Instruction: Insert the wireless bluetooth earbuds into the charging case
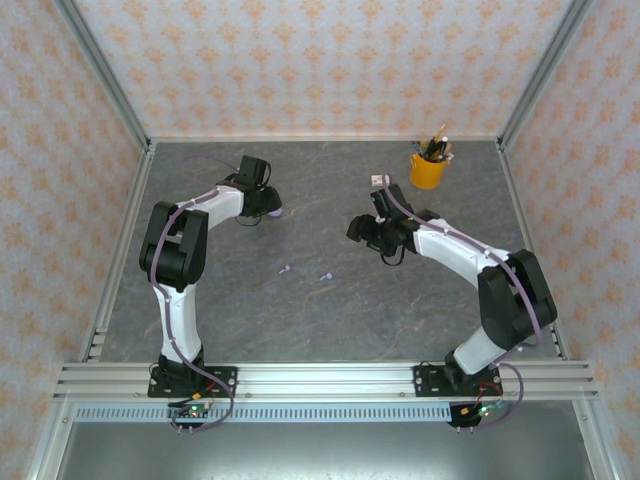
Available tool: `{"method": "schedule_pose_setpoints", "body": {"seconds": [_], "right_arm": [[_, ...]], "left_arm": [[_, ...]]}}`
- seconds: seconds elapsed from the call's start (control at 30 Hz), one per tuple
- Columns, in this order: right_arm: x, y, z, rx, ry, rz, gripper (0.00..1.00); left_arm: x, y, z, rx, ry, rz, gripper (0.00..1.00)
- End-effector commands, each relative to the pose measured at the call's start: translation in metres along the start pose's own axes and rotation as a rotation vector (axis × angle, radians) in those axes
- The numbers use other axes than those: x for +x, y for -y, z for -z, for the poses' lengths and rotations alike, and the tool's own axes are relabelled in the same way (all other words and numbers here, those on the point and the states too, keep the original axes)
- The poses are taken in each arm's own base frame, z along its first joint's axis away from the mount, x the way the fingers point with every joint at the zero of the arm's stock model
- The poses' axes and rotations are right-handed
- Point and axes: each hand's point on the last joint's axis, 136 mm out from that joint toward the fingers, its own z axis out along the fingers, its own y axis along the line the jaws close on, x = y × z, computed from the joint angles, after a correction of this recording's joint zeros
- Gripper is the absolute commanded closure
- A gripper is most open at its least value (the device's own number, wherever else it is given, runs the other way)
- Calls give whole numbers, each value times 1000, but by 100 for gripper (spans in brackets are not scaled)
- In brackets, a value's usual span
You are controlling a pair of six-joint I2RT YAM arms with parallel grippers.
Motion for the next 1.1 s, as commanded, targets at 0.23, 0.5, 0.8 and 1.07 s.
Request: {"method": "schedule_pose_setpoints", "body": {"seconds": [0.23,0.5,0.8,1.07], "right_arm": [[-1,4,13,18,36,-1,34],[-1,6,16,25,45,3,33],[-1,6,17,23,50,7,33],[-1,7,22,23,57,9,33]], "left_arm": [[15,9,3,-87,-47,-109,64],[11,31,11,-101,-22,-178,70],[24,63,20,-118,-12,-291,70],[50,89,22,-105,-21,-334,70]]}}
